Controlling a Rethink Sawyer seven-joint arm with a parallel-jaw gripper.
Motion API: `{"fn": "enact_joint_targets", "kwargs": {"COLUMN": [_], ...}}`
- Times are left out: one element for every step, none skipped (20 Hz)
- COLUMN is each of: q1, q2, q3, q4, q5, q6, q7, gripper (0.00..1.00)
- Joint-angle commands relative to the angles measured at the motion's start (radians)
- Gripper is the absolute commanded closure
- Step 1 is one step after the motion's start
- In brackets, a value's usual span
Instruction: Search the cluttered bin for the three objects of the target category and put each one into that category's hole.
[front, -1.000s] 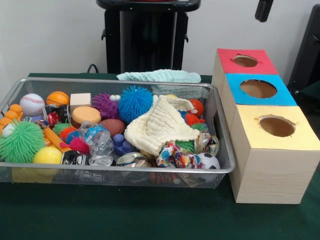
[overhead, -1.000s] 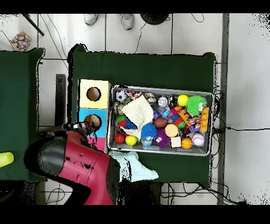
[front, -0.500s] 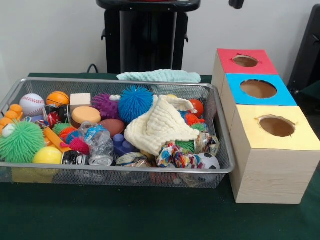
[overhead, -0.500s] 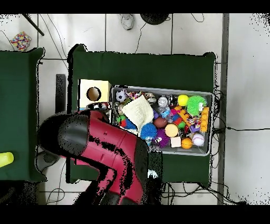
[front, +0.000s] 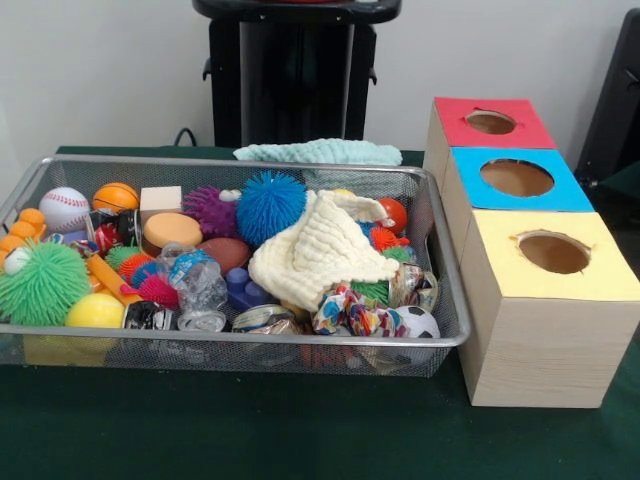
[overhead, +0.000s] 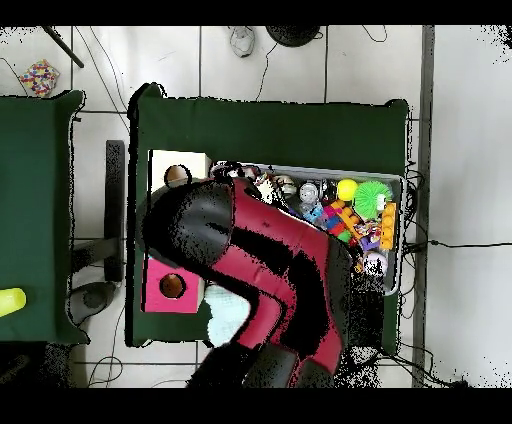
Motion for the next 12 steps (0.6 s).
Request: {"fn": "enact_joint_targets", "kwargs": {"q1": [-0.078, -0.085, -0.090, -0.099, -0.113, -0.127, -0.144, -0.157, -0.174, -0.186, -0.191, -0.196], "q2": [0.033, 0.036, 0.048, 0.061, 0.069, 0.077, 0.081, 0.089, 0.088, 0.095, 0.105, 0.115], "q3": [0.135, 0.143, 0.140, 0.141, 0.154, 0.166, 0.179, 0.190, 0.213, 0.228, 0.228, 0.229], "q4": [-0.109, -0.115, -0.131, -0.147, -0.158, -0.168, -0.177, -0.183, -0.180, -0.184, -0.184, -0.184], "q5": [-0.043, -0.041, -0.051, -0.057, -0.056, -0.055, -0.054, -0.045, -0.023, -0.023, -0.038, -0.052], "q6": [0.191, 0.210, 0.232, 0.256, 0.247, 0.238, 0.249, 0.250, 0.252, 0.253, 0.209, 0.165], "q7": [-0.030, -0.027, -0.025, -0.024, -0.038, -0.051, -0.069, -0.062, -0.057, -0.072, -0.081, -0.090], "gripper": [0.00, 0.00, 0.00, 0.00, 0.00, 0.00, 0.00, 0.00, 0.00, 0.00, 0.00, 0.00]}}
